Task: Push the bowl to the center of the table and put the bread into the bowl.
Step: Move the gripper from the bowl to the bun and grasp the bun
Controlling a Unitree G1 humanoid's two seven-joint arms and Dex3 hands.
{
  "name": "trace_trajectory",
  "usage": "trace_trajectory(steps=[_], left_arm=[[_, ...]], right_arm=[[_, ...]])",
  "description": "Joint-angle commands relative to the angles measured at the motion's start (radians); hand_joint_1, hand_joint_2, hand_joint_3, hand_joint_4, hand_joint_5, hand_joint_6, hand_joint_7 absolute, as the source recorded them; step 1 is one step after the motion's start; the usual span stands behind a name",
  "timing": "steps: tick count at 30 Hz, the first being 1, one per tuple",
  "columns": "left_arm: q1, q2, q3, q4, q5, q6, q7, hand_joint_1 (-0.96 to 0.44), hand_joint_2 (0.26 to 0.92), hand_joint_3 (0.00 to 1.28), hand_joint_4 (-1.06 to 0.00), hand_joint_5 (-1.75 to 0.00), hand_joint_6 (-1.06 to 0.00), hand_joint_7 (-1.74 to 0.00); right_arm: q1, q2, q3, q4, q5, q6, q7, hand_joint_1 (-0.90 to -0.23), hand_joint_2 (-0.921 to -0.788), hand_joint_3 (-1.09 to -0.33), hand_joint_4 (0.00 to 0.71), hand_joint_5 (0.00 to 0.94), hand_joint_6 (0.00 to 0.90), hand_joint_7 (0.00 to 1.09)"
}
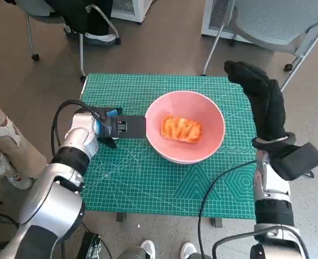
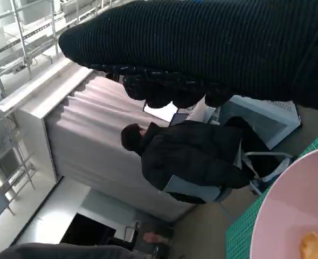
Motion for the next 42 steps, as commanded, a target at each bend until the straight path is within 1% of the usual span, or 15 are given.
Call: trace_trajectory(steps=[1, 11, 15, 18, 20, 21, 22, 24, 25, 28, 31, 33, 34, 37, 42], left_arm=[[0.001, -0.008, -0.006, 0.018, 0.010, 0.005, 0.003, -0.51, 0.703, 0.01, 0.00, 0.00, -0.07, 0.00], [0.014, -0.022, 0.006, 0.026, 0.001, 0.006, 0.057, -0.43, 0.719, 0.01, 0.00, 0.00, -0.09, -0.01], [0.023, -0.028, 0.020, 0.028, -0.008, 0.005, 0.106, -0.34, 0.740, 0.02, -0.02, -0.01, -0.11, -0.02], [0.032, -0.032, 0.030, 0.027, -0.014, 0.002, 0.163, -0.20, 0.764, 0.02, -0.13, -0.04, -0.17, -0.03], [0.042, -0.035, 0.035, 0.026, -0.015, -0.003, 0.211, -0.12, 0.782, 0.02, -0.25, -0.07, -0.22, -0.03], [0.050, -0.036, 0.033, 0.026, -0.010, -0.008, 0.240, -0.07, 0.800, 0.02, -0.33, -0.16, -0.26, -0.02], [0.055, -0.037, 0.031, 0.026, -0.007, -0.011, 0.260, 0.08, 0.844, 0.06, -0.42, -0.58, -0.31, -0.02], [0.067, -0.037, 0.014, 0.027, 0.014, -0.020, 0.313, 0.22, 0.871, 0.12, -0.51, -0.95, -0.40, -0.04], [0.073, -0.036, 0.004, 0.027, 0.024, -0.026, 0.337, 0.27, 0.874, 0.16, -0.54, -1.09, -0.45, -0.04], [0.084, -0.033, -0.012, 0.031, 0.043, -0.037, 0.380, 0.33, 0.897, 0.20, -0.54, -1.29, -0.61, -0.09], [0.088, -0.030, -0.023, 0.034, 0.051, -0.037, 0.388, 0.34, 0.911, 0.23, -0.51, -1.38, -0.70, -0.24], [0.089, -0.027, -0.023, 0.035, 0.053, -0.041, 0.383, 0.18, 0.917, 0.22, -0.50, -1.43, -0.61, -0.72], [0.089, -0.026, -0.022, 0.035, 0.053, -0.043, 0.380, 0.11, 0.918, 0.20, -0.51, -1.43, -0.59, -0.87], [0.085, -0.021, -0.016, 0.035, 0.048, -0.045, 0.361, 0.04, 0.920, 0.17, -0.53, -1.41, -0.60, -1.03], [0.080, -0.013, -0.002, 0.033, 0.038, -0.049, 0.351, 0.01, 0.920, 0.14, -0.55, -1.43, -0.64, -1.03]], right_arm=[[0.033, -0.008, -0.002, -0.006, 0.000, 0.020, -0.004, -0.724, -0.921, -0.840, 0.149, 0.003, -0.001, 0.43], [0.043, -0.012, -0.003, -0.023, -0.001, 0.017, -0.002, -0.711, -0.921, -0.840, 0.150, 0.003, -0.001, 0.42], [0.048, -0.015, -0.003, -0.033, 0.000, 0.017, 0.000, -0.699, -0.921, -0.843, 0.150, 0.003, -0.001, 0.42], [0.049, -0.018, -0.004, -0.037, 0.000, 0.016, 0.001, -0.695, -0.921, -0.844, 0.151, 0.003, -0.001, 0.42], [0.051, -0.019, -0.005, -0.043, 0.000, 0.016, 0.000, -0.694, -0.921, -0.844, 0.151, 0.003, -0.001, 0.42], [0.053, -0.020, -0.005, -0.046, 0.000, 0.017, 0.000, -0.693, -0.921, -0.845, 0.151, 0.003, -0.001, 0.42], [0.053, -0.020, -0.004, -0.048, 0.000, 0.017, -0.001, -0.693, -0.921, -0.845, 0.152, 0.003, -0.001, 0.42], [0.057, -0.022, -0.004, -0.056, 0.001, 0.018, -0.001, -0.693, -0.921, -0.844, 0.152, 0.003, -0.001, 0.42], [0.058, -0.022, -0.004, -0.058, 0.001, 0.017, -0.001, -0.693, -0.921, -0.844, 0.152, 0.003, -0.001, 0.42], [0.061, -0.024, -0.004, -0.064, 0.002, 0.017, -0.001, -0.693, -0.921, -0.843, 0.152, 0.003, -0.001, 0.42], [0.066, -0.025, -0.003, -0.073, 0.003, 0.018, -0.003, -0.693, -0.921, -0.843, 0.152, 0.002, -0.001, 0.42], [0.068, -0.026, -0.004, -0.077, 0.003, 0.018, -0.003, -0.694, -0.921, -0.843, 0.151, 0.002, -0.001, 0.42], [0.069, -0.027, -0.004, -0.078, 0.003, 0.019, -0.003, -0.695, -0.921, -0.843, 0.150, 0.001, -0.001, 0.42], [0.071, -0.028, -0.005, -0.083, 0.004, 0.019, -0.002, -0.696, -0.921, -0.842, 0.149, 0.001, -0.001, 0.42], [0.067, -0.029, -0.006, -0.078, 0.005, 0.020, -0.002, -0.698, -0.921, -0.841, 0.145, 0.000, -0.001, 0.41]])
